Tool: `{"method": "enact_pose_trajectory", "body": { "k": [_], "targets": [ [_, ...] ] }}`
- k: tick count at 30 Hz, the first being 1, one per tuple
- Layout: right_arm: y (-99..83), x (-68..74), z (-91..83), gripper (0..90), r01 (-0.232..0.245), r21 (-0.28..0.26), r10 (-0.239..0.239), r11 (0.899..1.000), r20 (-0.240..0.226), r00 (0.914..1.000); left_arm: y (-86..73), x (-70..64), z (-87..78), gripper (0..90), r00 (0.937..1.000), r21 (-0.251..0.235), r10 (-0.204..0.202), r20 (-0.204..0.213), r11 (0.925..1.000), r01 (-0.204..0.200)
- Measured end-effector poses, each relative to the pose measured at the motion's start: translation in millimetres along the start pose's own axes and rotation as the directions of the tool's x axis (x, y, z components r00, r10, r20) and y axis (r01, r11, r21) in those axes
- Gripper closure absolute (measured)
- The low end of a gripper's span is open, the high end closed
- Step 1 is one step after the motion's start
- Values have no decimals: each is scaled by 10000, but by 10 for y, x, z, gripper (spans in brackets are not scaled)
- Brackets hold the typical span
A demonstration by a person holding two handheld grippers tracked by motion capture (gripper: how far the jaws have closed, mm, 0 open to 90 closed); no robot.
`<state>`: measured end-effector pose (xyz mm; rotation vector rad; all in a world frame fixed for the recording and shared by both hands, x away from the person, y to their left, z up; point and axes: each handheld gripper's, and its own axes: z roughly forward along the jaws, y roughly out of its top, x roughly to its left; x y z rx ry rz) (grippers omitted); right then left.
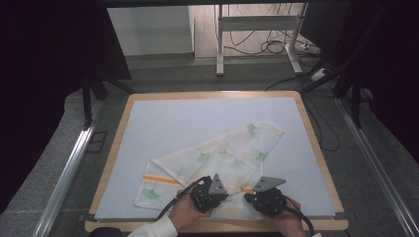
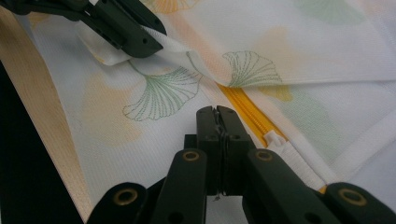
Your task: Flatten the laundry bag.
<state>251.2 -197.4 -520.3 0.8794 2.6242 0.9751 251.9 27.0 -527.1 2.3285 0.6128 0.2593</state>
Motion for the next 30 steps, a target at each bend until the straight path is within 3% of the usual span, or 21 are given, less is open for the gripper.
{"method": "enact_pose_trajectory", "body": {
  "k": [10,16,23,30],
  "targets": [
    [-4,-13,-2,876,-35,-10,35,10000,-1,10000,22,50,-130,888,9997,-527,-160,-196,9985,149],
    [-7,-27,-1,877,-52,-34,52,10000,-58,10000,18,194,-248,889,9980,-816,-534,-349,9954,504],
    [-7,-29,-1,877,-42,-44,41,10000,-70,10000,9,335,-372,890,9950,-1096,-726,-691,9919,648],
    [-6,-35,0,877,-13,-33,12,10000,-95,10000,0,449,-398,892,9908,-1256,-979,-937,9884,858]
  ]
}}
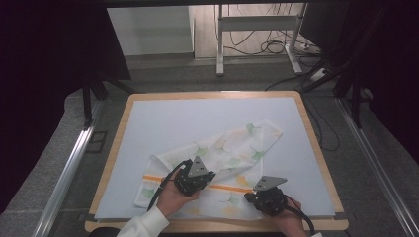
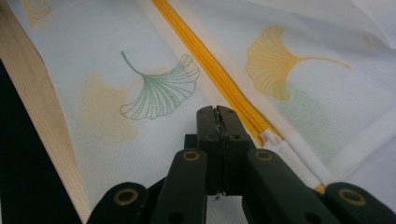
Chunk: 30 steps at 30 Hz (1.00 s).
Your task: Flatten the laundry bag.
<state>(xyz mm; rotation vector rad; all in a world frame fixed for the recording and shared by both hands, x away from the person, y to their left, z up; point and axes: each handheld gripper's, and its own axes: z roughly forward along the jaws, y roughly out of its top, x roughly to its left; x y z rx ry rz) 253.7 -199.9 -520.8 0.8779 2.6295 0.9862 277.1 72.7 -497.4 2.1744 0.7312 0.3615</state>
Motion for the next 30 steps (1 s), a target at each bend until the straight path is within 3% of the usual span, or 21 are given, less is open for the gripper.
{"method": "enact_pose_trajectory", "body": {
  "k": [14,19,30],
  "targets": [
    [-2,-16,-2,877,-100,29,100,9999,-125,9999,11,313,-101,893,9968,-338,-507,-622,9982,486],
    [-2,-13,-2,877,-74,34,75,10000,-118,9999,-1,427,-142,894,9945,-436,-821,-649,9959,794],
    [-1,-20,-3,877,-55,53,56,10000,-152,9999,14,630,-178,895,9902,-733,-1004,-966,9929,935]
  ]
}}
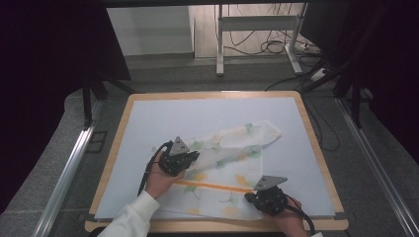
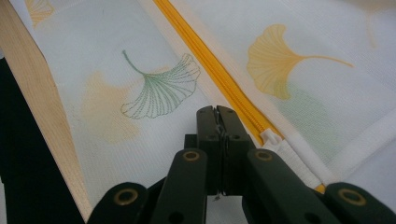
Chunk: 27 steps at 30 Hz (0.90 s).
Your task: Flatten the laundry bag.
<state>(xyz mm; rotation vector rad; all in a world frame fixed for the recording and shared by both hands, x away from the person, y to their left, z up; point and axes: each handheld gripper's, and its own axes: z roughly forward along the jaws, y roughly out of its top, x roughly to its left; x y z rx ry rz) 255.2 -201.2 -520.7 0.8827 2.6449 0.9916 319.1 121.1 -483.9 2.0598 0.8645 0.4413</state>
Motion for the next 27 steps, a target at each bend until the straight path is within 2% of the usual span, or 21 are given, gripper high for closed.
{"method": "enact_pose_trajectory", "body": {
  "k": [10,14,18,27],
  "targets": [
    [-2,-9,-2,877,-51,-1,51,10000,-79,10000,2,274,21,894,9984,37,-455,-332,9990,457],
    [-4,-11,-4,877,-78,6,78,10000,-102,9999,-35,411,19,894,9949,-49,-928,-398,9957,926],
    [-4,-17,-3,876,-60,-4,60,10000,-124,9999,-47,517,9,895,9917,-207,-1178,-524,9929,1168],
    [-7,-26,-3,875,-124,-21,124,9999,-203,9997,-59,775,44,894,9845,-222,-1591,-733,9872,1579]
  ]
}}
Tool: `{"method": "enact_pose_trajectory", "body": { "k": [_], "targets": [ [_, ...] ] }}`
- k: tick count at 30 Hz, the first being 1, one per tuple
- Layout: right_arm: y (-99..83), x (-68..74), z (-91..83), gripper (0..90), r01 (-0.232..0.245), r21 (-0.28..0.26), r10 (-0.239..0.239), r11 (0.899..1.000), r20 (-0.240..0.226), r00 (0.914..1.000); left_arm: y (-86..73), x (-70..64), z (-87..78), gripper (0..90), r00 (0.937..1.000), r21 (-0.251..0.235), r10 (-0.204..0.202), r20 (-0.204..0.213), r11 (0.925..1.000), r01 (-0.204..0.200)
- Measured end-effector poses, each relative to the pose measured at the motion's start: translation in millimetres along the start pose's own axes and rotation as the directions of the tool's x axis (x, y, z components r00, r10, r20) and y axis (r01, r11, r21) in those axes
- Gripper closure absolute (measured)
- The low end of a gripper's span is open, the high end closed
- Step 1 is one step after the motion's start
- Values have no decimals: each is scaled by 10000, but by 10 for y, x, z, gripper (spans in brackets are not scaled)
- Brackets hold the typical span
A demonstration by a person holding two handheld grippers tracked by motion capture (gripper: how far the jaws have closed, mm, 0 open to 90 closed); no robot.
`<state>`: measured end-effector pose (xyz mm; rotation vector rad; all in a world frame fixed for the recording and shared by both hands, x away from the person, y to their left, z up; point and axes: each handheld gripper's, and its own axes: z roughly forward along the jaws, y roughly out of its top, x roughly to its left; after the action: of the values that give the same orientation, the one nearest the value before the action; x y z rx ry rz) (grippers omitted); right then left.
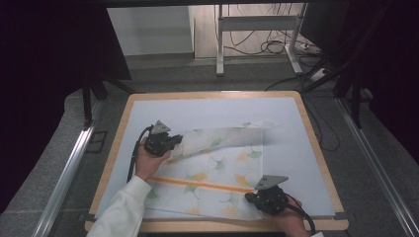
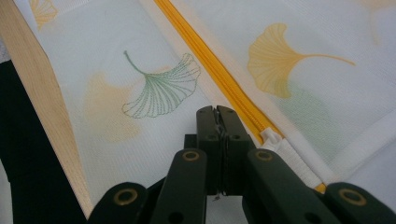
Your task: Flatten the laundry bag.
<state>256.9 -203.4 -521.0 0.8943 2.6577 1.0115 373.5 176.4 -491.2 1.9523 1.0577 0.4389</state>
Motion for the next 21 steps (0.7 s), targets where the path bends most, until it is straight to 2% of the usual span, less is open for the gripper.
{"method": "enact_pose_trajectory", "body": {
  "k": [11,21],
  "targets": [
    [4,4,0,875,119,24,-119,9999,17,9999,19,183,65,893,9995,60,-278,-151,9996,279],
    [3,-1,1,875,85,1,-85,10000,-28,10000,69,294,145,892,9990,142,-348,-278,9993,352]
  ]
}}
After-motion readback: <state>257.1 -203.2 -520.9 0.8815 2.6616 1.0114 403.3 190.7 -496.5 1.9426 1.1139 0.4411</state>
